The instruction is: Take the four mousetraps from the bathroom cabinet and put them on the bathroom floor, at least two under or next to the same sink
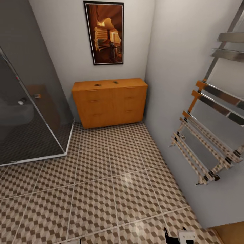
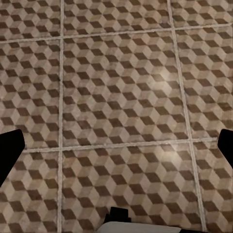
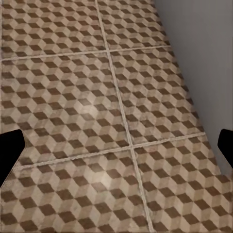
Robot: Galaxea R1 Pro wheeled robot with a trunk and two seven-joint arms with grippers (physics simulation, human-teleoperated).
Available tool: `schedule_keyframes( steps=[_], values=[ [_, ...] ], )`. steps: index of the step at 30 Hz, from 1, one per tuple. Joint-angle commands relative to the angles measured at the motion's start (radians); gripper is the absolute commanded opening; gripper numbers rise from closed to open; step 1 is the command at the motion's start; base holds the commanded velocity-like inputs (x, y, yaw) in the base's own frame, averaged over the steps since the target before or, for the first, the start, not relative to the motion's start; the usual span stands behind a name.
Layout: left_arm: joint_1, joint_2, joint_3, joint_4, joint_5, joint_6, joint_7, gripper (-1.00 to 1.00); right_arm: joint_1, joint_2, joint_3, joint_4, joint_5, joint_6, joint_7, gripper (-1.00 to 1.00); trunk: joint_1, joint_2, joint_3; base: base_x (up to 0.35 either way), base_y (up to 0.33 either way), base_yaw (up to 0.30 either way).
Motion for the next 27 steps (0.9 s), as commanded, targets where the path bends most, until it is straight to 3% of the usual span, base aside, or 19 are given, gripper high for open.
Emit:
schedule_keyframes(
  steps=[1, 12, 27],
  values=[
    [-0.002, 0.0, -0.005, 0.004, 0.003, -0.006, 0.003, 1.0, 0.0, 0.0, 0.009, 0.0, -0.006, -0.002, -0.004, 1.0, 0.001, -0.002, -0.002, 0.256, -0.003, 0.286],
    [-0.002, 0.0, -0.005, 0.004, 0.003, -0.006, 0.003, 1.0, 0.0, 0.0, 0.009, 0.0, -0.006, -0.002, -0.004, 1.0, 0.001, -0.002, -0.002, 0.256, -0.001, 0.248],
    [-0.002, 0.0, -0.005, 0.004, 0.003, -0.006, 0.003, 1.0, 0.0, 0.0, 0.008, 0.0, -0.006, -0.002, -0.004, 1.0, 0.001, -0.002, -0.002, 0.256, 0.0, 0.024]
  ],
)
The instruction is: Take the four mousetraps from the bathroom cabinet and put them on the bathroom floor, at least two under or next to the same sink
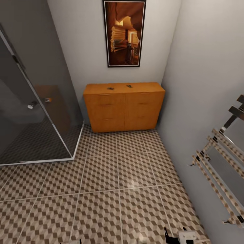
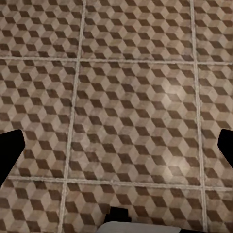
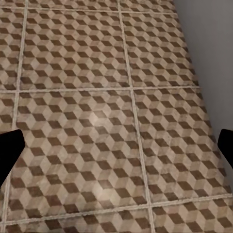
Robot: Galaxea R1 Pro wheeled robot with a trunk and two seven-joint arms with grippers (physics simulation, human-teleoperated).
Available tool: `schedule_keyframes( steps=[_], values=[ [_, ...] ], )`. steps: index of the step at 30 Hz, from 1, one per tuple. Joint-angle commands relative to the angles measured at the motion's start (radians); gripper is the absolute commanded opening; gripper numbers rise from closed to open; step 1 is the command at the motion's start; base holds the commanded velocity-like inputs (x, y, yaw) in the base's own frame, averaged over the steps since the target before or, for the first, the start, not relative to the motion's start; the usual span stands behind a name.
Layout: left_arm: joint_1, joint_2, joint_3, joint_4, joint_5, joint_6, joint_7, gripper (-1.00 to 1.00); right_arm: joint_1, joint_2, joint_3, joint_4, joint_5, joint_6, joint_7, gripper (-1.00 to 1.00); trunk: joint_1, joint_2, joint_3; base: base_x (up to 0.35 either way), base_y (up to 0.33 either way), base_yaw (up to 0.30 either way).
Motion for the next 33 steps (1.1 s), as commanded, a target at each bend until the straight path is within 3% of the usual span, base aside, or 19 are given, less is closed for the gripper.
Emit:
schedule_keyframes(
  steps=[1, 25, 33],
  values=[
    [-0.002, 0.0, -0.005, 0.004, 0.003, -0.006, 0.003, 1.0, -0.001, 0.0, 0.009, 0.0, -0.006, -0.002, -0.004, 1.0, 0.001, -0.002, -0.002, 0.256, -0.015, 0.001],
    [-0.002, 0.0, -0.005, 0.004, 0.003, -0.006, 0.003, 1.0, -0.001, 0.0, 0.009, 0.0, -0.006, -0.002, -0.004, 1.0, 0.001, -0.002, -0.002, 0.257, -0.028, 0.0],
    [-0.002, 0.0, -0.005, 0.004, 0.003, -0.006, 0.003, 1.0, -0.001, 0.0, 0.009, 0.0, -0.006, -0.002, -0.004, 1.0, 0.001, -0.002, -0.002, 0.259, -0.162, 0.016]
  ],
)
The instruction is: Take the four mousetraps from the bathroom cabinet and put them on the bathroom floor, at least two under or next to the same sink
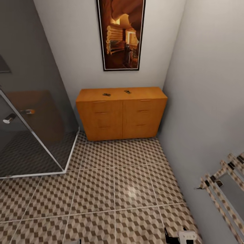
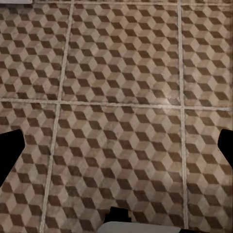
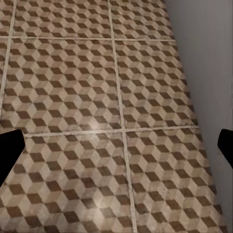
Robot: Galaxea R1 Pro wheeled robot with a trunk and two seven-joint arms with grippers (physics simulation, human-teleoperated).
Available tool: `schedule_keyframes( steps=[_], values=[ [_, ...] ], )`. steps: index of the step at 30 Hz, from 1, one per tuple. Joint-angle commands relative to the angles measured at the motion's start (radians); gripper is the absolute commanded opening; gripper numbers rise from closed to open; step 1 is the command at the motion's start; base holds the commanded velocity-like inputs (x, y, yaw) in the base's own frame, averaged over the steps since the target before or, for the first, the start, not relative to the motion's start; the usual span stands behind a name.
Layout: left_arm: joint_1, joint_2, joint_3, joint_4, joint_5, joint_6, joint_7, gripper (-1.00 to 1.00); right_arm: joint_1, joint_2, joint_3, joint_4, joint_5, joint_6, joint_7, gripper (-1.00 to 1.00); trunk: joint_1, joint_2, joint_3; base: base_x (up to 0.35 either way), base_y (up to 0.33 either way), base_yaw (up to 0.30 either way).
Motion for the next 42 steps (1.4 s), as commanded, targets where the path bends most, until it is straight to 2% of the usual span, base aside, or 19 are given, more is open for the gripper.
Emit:
schedule_keyframes(
  steps=[1, 13, 42],
  values=[
    [-0.002, 0.0, -0.005, 0.004, 0.003, -0.006, 0.003, 1.0, -0.001, 0.0, 0.009, 0.0, -0.006, -0.002, -0.004, 1.0, 0.001, -0.002, -0.002, 0.258, -0.201, 0.084],
    [-0.002, 0.0, -0.005, 0.004, 0.003, -0.006, 0.003, 1.0, -0.001, 0.0, 0.009, 0.0, -0.006, -0.002, -0.004, 1.0, 0.001, -0.002, -0.002, 0.248, -0.169, 0.122],
    [-0.002, 0.0, -0.005, 0.004, 0.003, -0.006, 0.003, 1.0, -0.001, 0.0, 0.01, 0.0, -0.006, -0.002, -0.004, 1.0, 0.001, -0.002, -0.002, 0.22, -0.005, 0.054]
  ],
)
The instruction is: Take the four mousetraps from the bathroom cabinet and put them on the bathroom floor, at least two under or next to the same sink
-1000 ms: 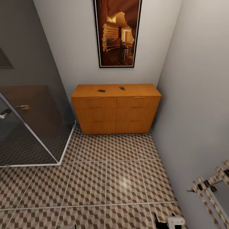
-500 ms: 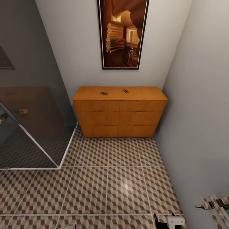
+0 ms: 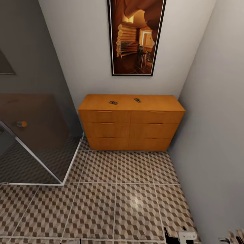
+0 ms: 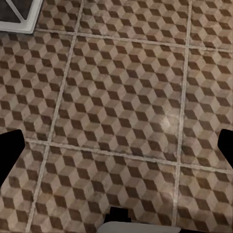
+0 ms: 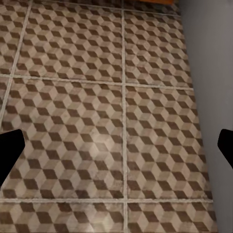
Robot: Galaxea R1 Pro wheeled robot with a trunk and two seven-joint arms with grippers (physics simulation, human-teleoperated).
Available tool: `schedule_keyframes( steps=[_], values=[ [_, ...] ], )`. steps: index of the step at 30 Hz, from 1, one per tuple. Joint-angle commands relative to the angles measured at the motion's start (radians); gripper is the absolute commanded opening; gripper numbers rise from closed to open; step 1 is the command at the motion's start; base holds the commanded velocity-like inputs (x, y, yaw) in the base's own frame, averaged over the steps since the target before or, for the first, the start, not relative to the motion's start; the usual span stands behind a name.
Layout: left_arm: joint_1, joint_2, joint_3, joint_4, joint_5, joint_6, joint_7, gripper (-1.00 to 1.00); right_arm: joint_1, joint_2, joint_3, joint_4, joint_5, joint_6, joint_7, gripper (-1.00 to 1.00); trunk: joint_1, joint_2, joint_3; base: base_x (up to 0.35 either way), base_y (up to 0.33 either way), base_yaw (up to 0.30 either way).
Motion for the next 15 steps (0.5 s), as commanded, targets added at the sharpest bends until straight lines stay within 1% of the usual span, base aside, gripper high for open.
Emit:
schedule_keyframes(
  steps=[1, 6, 15],
  values=[
    [-0.002, 0.0, -0.005, 0.004, 0.003, -0.006, 0.003, 1.0, -0.001, 0.0, 0.009, 0.0, -0.006, -0.002, -0.004, 1.0, 0.001, -0.002, -0.002, 0.201, -0.018, 0.003],
    [-0.002, 0.0, -0.005, 0.004, 0.003, -0.006, 0.003, 1.0, -0.001, 0.0, 0.009, 0.0, -0.006, -0.002, -0.004, 1.0, 0.001, -0.002, -0.002, 0.141, -0.061, 0.001],
    [-0.002, 0.0, -0.005, 0.004, 0.003, -0.006, 0.003, 1.0, -0.001, 0.0, 0.009, 0.0, -0.006, -0.002, -0.004, 1.0, 0.001, -0.002, -0.002, 0.018, -0.009, 0.0]
  ],
)
